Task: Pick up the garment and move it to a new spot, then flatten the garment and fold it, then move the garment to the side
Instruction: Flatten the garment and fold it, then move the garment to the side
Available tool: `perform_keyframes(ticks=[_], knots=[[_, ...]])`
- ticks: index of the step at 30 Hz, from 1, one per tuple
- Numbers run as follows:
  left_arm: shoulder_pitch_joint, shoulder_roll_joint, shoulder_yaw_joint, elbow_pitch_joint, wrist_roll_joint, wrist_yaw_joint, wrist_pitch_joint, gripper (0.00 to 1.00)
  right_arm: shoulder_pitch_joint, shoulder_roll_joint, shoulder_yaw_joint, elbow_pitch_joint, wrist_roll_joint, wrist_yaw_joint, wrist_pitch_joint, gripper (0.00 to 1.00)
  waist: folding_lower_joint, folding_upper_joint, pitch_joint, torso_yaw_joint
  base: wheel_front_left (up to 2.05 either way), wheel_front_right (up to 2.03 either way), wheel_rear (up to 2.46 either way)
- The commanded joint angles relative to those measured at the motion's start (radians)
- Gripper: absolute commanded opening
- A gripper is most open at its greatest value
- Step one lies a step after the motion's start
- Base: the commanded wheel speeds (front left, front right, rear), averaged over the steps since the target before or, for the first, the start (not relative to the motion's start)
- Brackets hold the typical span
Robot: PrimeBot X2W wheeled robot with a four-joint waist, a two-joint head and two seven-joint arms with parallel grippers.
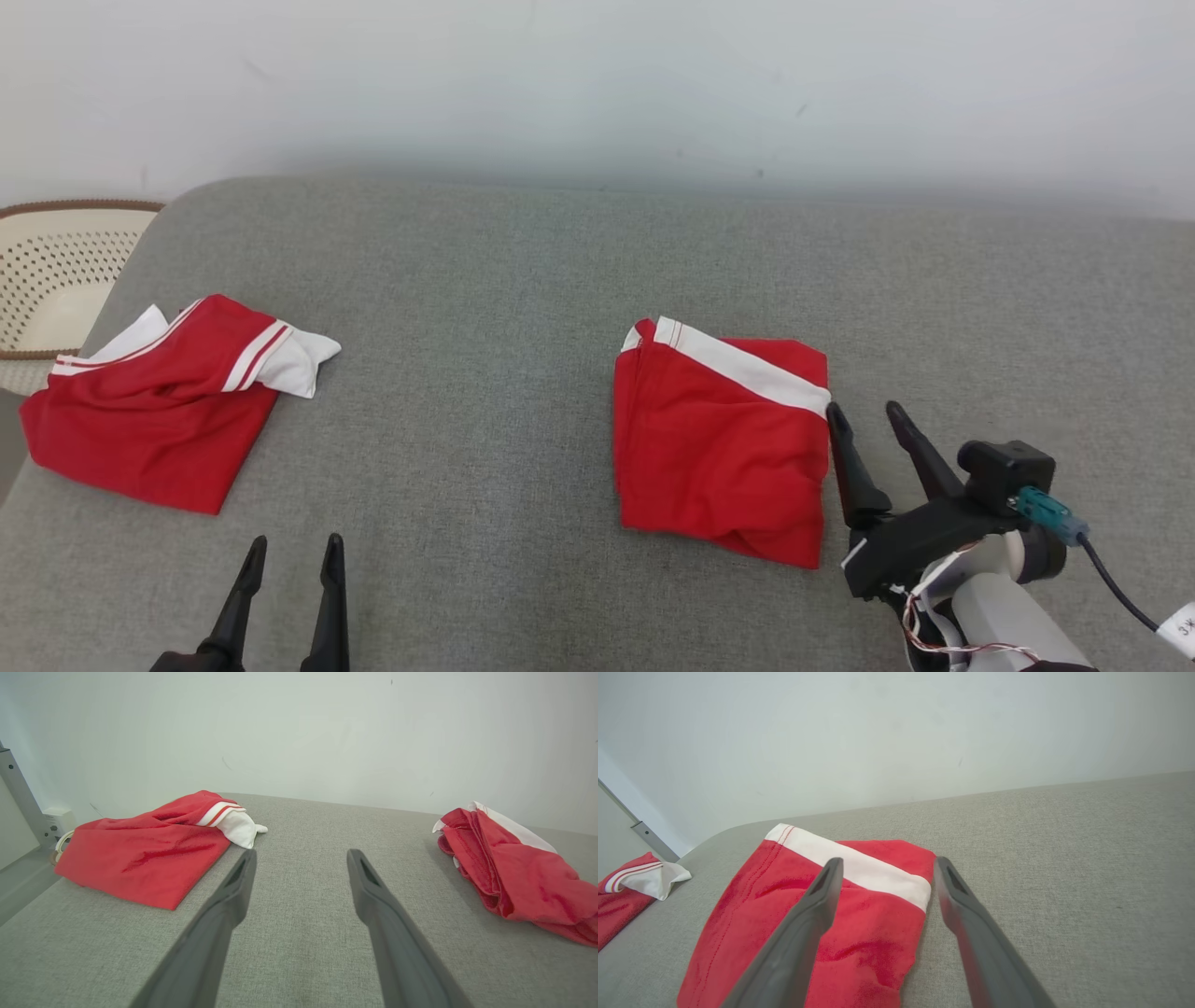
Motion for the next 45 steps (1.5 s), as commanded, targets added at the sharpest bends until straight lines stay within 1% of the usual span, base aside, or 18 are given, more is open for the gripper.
perform_keyframes(ticks=[1, 4, 8, 10, 17, 20, 27, 30, 34, 37, 40, 41, 42, 43, 44, 45], knots=[[0.013, 0.0, 0.008, -0.003, 0.01, -0.003, -0.003, 1.0, 0.012, -0.01, -0.005, 0.007, 0.008, 0.0, -0.002, 1.0, 0.0, -0.0001, -0.011, -0.007, 0.0, 0.0, 0.0], [0.02, 0.0, 0.021, -0.002, 0.015, -0.007, -0.003, 1.0, 0.005, -0.02, 0.007, 0.059, 0.039, 0.0, -0.002, 1.0, 0.0, -0.0001, -0.021, -0.01, 0.0, 0.0, 0.0], [0.031, 0.0, 0.023, -0.006, 0.016, -0.008, -0.003, 1.0, -0.044, -0.038, 0.064, 0.155, 0.118, 0.0, -0.002, 1.0, 0.0, -0.0001, -0.031, -0.01, 0.0, 0.0, 0.0], [0.034, 0.0, 0.016, -0.011, 0.014, -0.003, -0.003, 1.0, -0.075, -0.05, 0.113, 0.215, 0.166, 0.0, 0.012, 1.0, 0.0, -0.0001, -0.031, -0.005, 0.0, 0.0, 0.0], [0.02, 0.0, 0.009, -0.004, 0.005, -0.009, -0.003, 1.0, -0.151, -0.058, 0.212, 0.308, 0.288, 0.0, 0.057, 1.0, 0.0, -0.0001, -0.018, 0.013, 0.0, 0.0, 0.0], [0.016, 0.0, 0.006, -0.003, 0.002, -0.008, -0.003, 1.0, -0.183, -0.061, 0.25, 0.334, 0.335, 0.0, 0.075, 1.0, 0.0, -0.0001, -0.011, 0.02, 0.0, 0.0, 0.0], [0.009, 0.0, -0.002, -0.004, -0.003, -0.003, -0.003, 1.0, -0.255, -0.072, 0.341, 0.393, 0.44, 0.0, 0.171, 1.0, 0.0, -0.0001, 0.006, 0.033, 0.0, 0.0, 0.0], [0.006, 0.0, -0.007, -0.005, -0.009, -0.001, -0.003, 1.0, -0.274, -0.079, 0.364, 0.405, 0.471, 0.0, 0.179, 1.0, 0.0, -0.0001, 0.014, 0.038, 0.0, 0.0, 0.0], [0.004, 0.0, -0.008, -0.005, -0.011, 0.002, -0.003, 1.0, -0.273, -0.075, 0.402, 0.406, 0.524, 0.0, 0.213, 1.0, 0.0, -0.0001, 0.024, 0.041, 0.0, 0.0, 0.0], [0.003, 0.0, -0.007, -0.005, -0.014, 0.003, -0.003, 1.0, -0.269, -0.076, 0.422, 0.405, 0.543, 0.0, 0.23, 1.0, 0.0, -0.0001, 0.028, 0.041, 0.0, 0.0, 0.0], [0.0, 0.0, -0.008, -0.008, -0.015, 0.008, -0.003, 1.0, -0.268, -0.076, 0.45, 0.386, 0.578, 0.0, 0.233, 1.0, 0.0, -0.0001, 0.034, 0.039, 0.0, 0.0, 0.0], [0.0, 0.0, -0.008, -0.009, -0.016, 0.008, -0.003, 1.0, -0.268, -0.076, 0.462, 0.381, 0.587, 0.0, 0.238, 0.88, 0.0, -0.0001, 0.036, 0.037, 0.0, 0.0, 0.0], [-0.002, 0.0, -0.009, -0.009, -0.016, 0.008, -0.003, 1.0, -0.269, -0.076, 0.473, 0.375, 0.596, 0.0, 0.24, 0.51, 0.0, -0.0001, 0.038, 0.035, 0.0, 0.0, 0.0], [-0.003, 0.0, -0.01, -0.008, -0.017, 0.009, -0.003, 1.0, -0.27, -0.076, 0.482, 0.37, 0.605, 0.0, 0.239, 0.19, 0.0, -0.0001, 0.039, 0.034, 0.0, 0.0, 0.0], [-0.005, 0.0, -0.01, -0.007, -0.017, 0.01, -0.003, 1.0, -0.273, -0.076, 0.494, 0.364, 0.611, 0.0, 0.235, 0.0, 0.0, -0.0001, 0.041, 0.033, 0.0, 0.0, 0.0], [-0.006, 0.0, -0.011, -0.006, -0.017, 0.01, -0.003, 1.0, -0.276, -0.077, 0.503, 0.358, 0.618, 0.0, 0.227, 0.0, 0.0, -0.0001, 0.042, 0.031, 0.0, 0.0, 0.0]])
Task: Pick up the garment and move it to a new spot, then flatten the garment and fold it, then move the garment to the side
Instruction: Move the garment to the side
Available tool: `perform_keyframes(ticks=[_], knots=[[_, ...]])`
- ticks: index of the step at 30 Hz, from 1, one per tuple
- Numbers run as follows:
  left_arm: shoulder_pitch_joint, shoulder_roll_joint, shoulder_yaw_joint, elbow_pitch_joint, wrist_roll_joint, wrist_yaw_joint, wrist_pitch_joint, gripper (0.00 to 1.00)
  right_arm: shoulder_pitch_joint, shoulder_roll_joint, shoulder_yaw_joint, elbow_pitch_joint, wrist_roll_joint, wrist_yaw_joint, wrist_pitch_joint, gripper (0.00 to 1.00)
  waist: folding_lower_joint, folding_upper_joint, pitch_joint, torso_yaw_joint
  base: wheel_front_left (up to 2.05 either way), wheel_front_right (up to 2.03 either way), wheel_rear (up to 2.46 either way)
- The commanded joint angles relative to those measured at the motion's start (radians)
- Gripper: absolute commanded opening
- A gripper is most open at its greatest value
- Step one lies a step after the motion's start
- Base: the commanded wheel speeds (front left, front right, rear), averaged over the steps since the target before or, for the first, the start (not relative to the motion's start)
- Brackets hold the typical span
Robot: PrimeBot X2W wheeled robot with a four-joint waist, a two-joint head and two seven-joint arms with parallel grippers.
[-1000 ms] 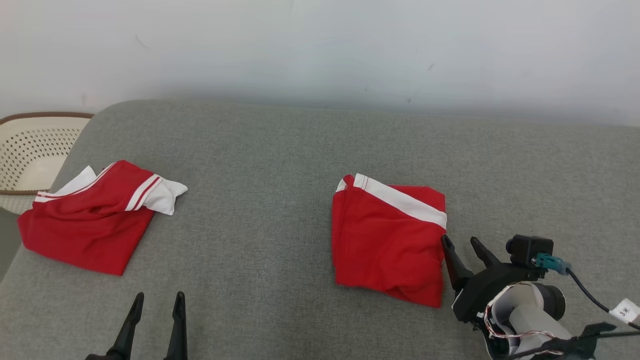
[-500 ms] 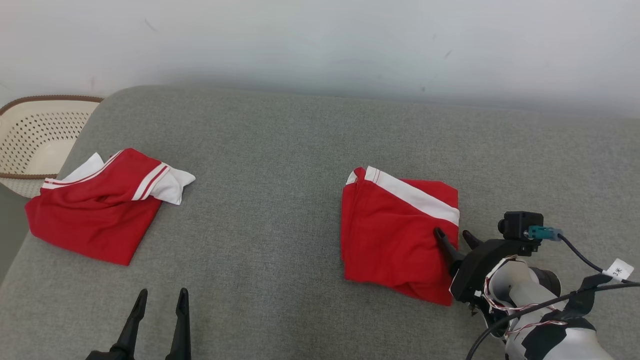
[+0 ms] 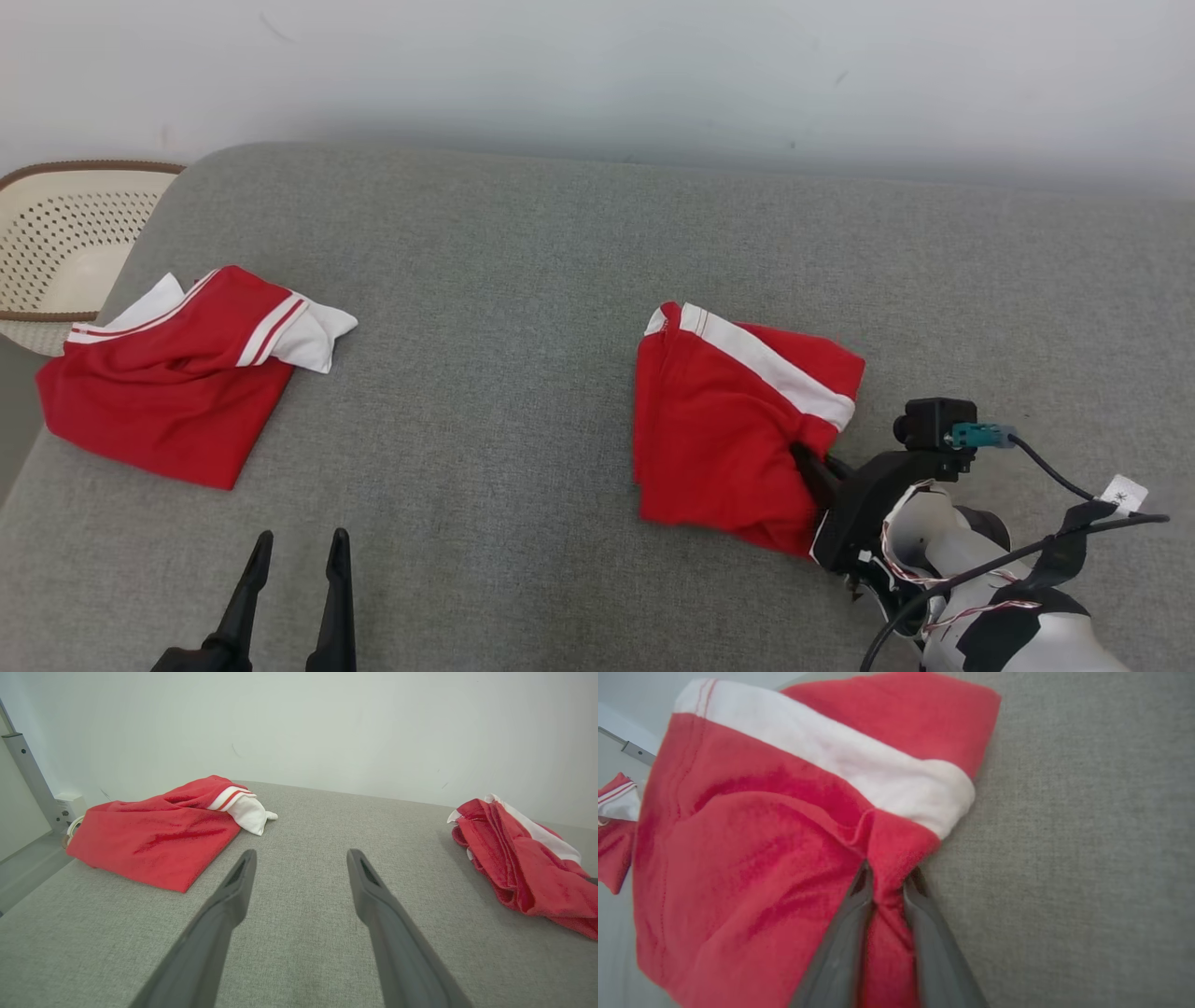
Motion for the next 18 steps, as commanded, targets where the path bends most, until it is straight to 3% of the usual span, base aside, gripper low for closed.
perform_keyframes(ticks=[1, 10, 18], knots=[[-0.007, 0.001, 0.0, 0.002, -0.002, 0.0, -0.003, 1.0, -0.004, 0.001, 0.01, -0.002, 0.009, 0.0, -0.008, 0.0, 0.0, 0.0, 0.002, -0.002, 0.0, 0.0, 0.0], [-0.005, 0.001, 0.006, 0.005, 0.006, -0.001, -0.003, 1.0, -0.061, -0.04, 0.082, 0.001, 0.016, 0.0, -0.119, 0.0, 0.0, 0.0, -0.001, -0.019, 0.0, 0.0, 0.0], [-0.004, 0.0, 0.011, -0.007, 0.018, -0.007, -0.003, 1.0, -0.13, -0.105, 0.147, 0.008, 0.024, 0.0, -0.128, 0.0, 0.0, 0.0, 0.009, -0.054, 0.0, 0.0, 0.0]])
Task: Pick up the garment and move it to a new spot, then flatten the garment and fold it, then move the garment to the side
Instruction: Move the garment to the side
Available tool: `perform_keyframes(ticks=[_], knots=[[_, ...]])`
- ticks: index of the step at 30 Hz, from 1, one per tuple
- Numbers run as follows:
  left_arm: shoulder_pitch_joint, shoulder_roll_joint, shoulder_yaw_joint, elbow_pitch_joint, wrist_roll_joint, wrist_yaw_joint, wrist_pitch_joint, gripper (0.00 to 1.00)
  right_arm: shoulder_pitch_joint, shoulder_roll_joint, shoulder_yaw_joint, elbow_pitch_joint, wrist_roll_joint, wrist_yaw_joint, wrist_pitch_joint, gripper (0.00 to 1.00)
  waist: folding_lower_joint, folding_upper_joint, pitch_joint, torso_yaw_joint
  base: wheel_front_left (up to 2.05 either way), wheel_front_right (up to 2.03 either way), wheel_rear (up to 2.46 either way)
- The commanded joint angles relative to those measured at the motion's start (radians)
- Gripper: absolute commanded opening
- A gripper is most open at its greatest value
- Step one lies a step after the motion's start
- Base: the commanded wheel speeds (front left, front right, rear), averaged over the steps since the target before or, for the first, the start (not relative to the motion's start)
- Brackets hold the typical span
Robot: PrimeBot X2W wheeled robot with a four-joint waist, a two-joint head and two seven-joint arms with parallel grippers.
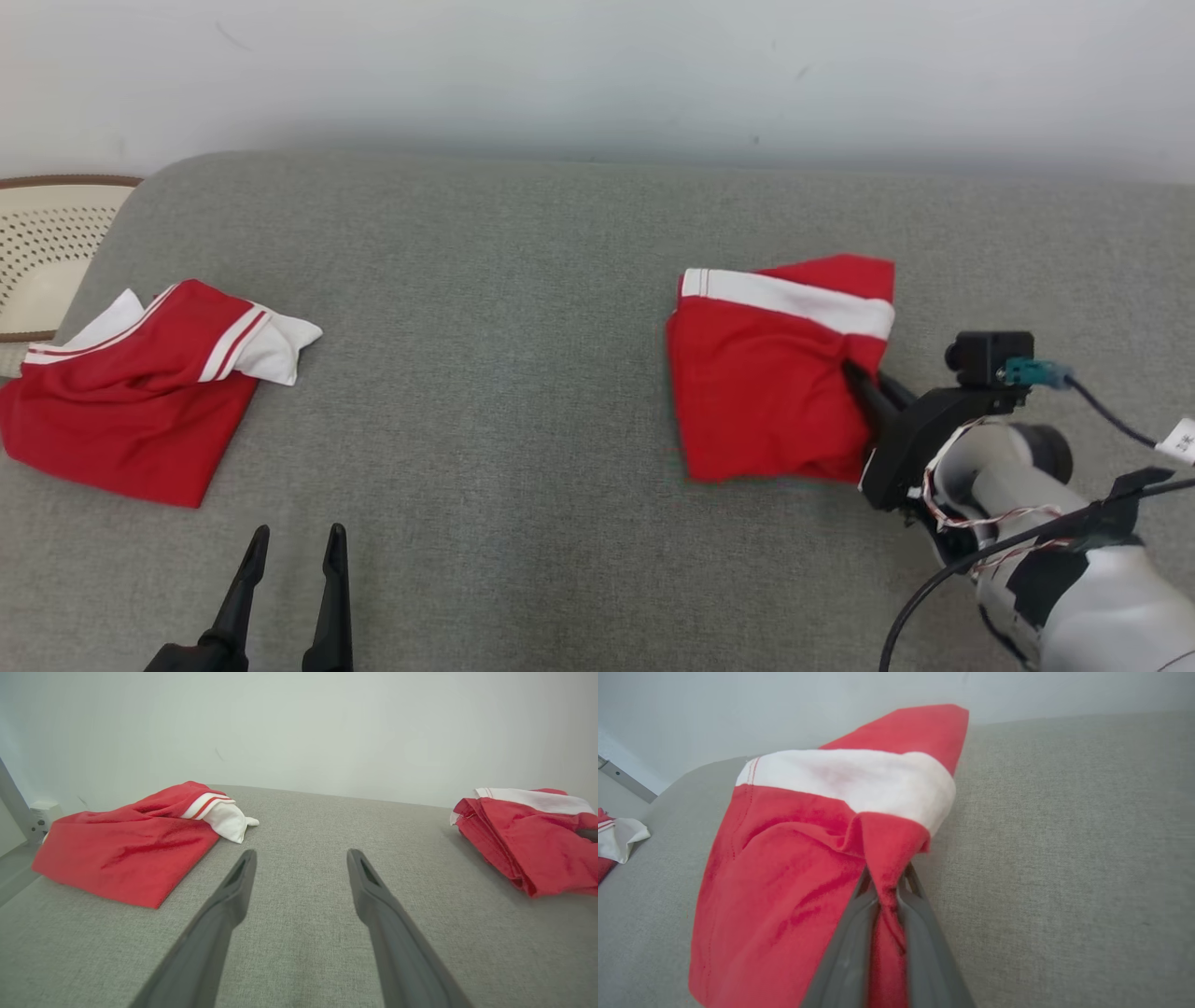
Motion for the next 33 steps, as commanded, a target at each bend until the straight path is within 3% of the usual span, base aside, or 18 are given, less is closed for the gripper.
perform_keyframes(ticks=[1, 16, 33], knots=[[0.0, 0.0, 0.004, -0.003, 0.012, -0.004, -0.003, 1.0, -0.028, -0.026, 0.02, 0.0, 0.001, 0.0, 0.004, 0.0, 0.0, -0.0001, 0.013, -0.016, 0.0, 0.0, 0.0], [-0.062, 0.02, 0.043, -0.049, 0.043, -0.031, -0.003, 1.0, -0.255, -0.201, 0.165, -0.001, -0.02, 0.0, 0.064, 0.0, 0.0, -0.0001, 0.157, -0.084, 0.0, 0.0, 0.0], [-0.075, 0.052, 0.09, -0.135, 0.066, -0.029, -0.003, 1.0, -0.455, -0.35, 0.235, 0.004, -0.071, 0.0, 0.11, 0.0, 0.0, -0.0001, 0.268, -0.136, 0.0, 0.0, 0.0]])
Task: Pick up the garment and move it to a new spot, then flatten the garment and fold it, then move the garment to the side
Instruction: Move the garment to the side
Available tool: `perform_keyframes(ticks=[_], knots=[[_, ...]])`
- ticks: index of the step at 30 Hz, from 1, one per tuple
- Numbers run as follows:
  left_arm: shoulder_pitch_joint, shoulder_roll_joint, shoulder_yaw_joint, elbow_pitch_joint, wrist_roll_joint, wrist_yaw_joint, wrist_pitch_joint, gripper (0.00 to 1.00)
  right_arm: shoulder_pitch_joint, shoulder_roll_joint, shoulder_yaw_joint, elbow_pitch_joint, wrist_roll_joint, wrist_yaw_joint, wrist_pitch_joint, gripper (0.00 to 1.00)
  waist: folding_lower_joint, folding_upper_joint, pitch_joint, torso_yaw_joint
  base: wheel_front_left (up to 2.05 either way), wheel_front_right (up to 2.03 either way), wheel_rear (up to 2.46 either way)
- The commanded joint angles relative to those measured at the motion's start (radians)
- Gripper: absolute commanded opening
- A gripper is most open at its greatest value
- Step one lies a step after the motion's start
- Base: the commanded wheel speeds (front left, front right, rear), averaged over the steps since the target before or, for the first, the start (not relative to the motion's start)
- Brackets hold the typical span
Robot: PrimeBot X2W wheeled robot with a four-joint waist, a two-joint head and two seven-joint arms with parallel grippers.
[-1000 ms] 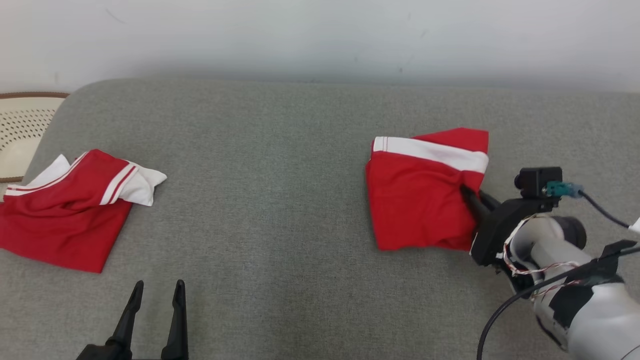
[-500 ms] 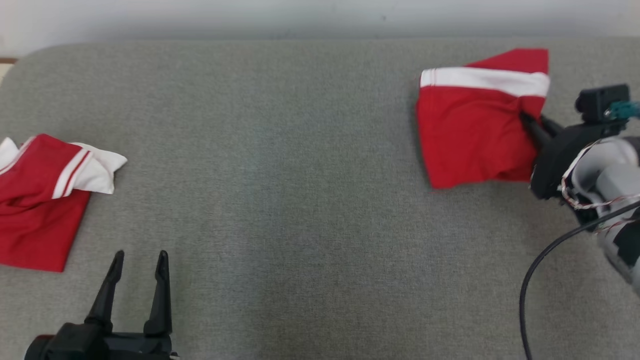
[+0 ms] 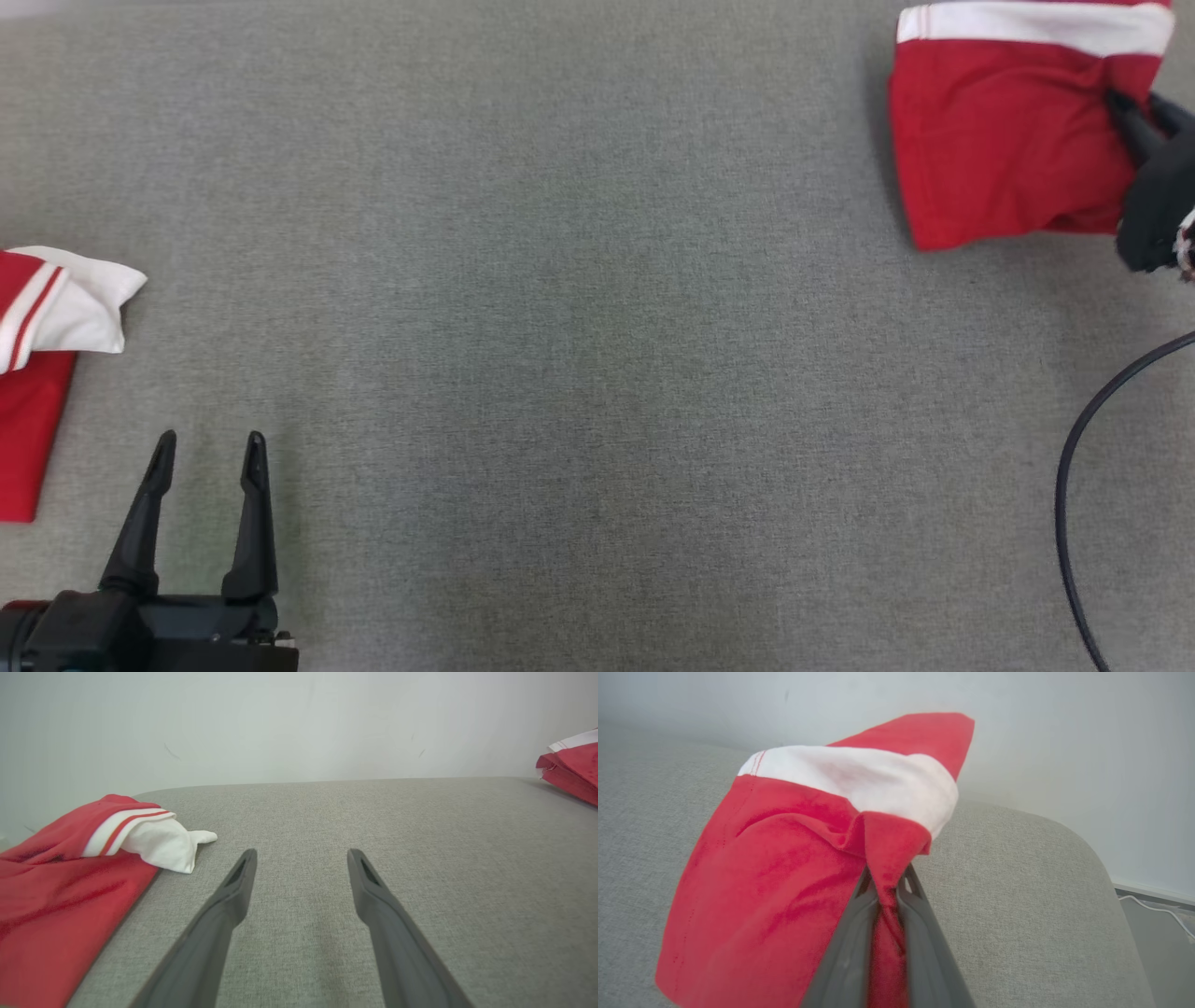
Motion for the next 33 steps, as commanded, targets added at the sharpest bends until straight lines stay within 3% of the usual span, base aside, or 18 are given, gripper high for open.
perform_keyframes(ticks=[1, 19, 30, 31, 32, 33], knots=[[0.002, 0.009, 0.007, -0.007, 0.009, 0.0, -0.003, 1.0, -0.024, -0.016, 0.004, 0.0, -0.012, 0.0, 0.005, 0.0, -0.0002, -0.0001, 0.019, -0.017, 0.0, 0.0, 0.0], [0.006, 0.045, 0.04, -0.073, 0.02, 0.001, -0.003, 1.0, -0.144, -0.128, 0.019, 0.003, -0.081, 0.0, 0.054, 0.0, -0.0002, -0.0001, 0.082, -0.033, 0.0, 0.0, 0.0], [0.006, 0.046, 0.041, -0.088, 0.02, 0.008, -0.003, 1.0, -0.161, -0.13, 0.021, 0.017, -0.106, 0.0, 0.074, 0.0, -0.0002, -0.0001, 0.093, -0.03, 0.0, 0.0, 0.0], [0.007, 0.047, 0.042, -0.089, 0.02, 0.008, -0.003, 1.0, -0.162, -0.129, 0.021, 0.025, -0.11, 0.0, 0.074, 0.28, -0.0002, -0.0001, 0.094, -0.029, 0.0, 0.0, 0.0], [0.007, 0.047, 0.043, -0.089, 0.019, 0.009, -0.003, 1.0, -0.165, -0.128, 0.021, 0.035, -0.119, 0.0, 0.074, 0.69, -0.0002, -0.0001, 0.095, -0.029, 0.0, 0.0, 0.0], [0.008, 0.047, 0.044, -0.09, 0.019, 0.01, -0.003, 1.0, -0.166, -0.126, 0.021, 0.043, -0.13, 0.0, 0.073, 1.0, -0.0002, -0.0001, 0.095, -0.028, 0.0, 0.0, 0.0]])
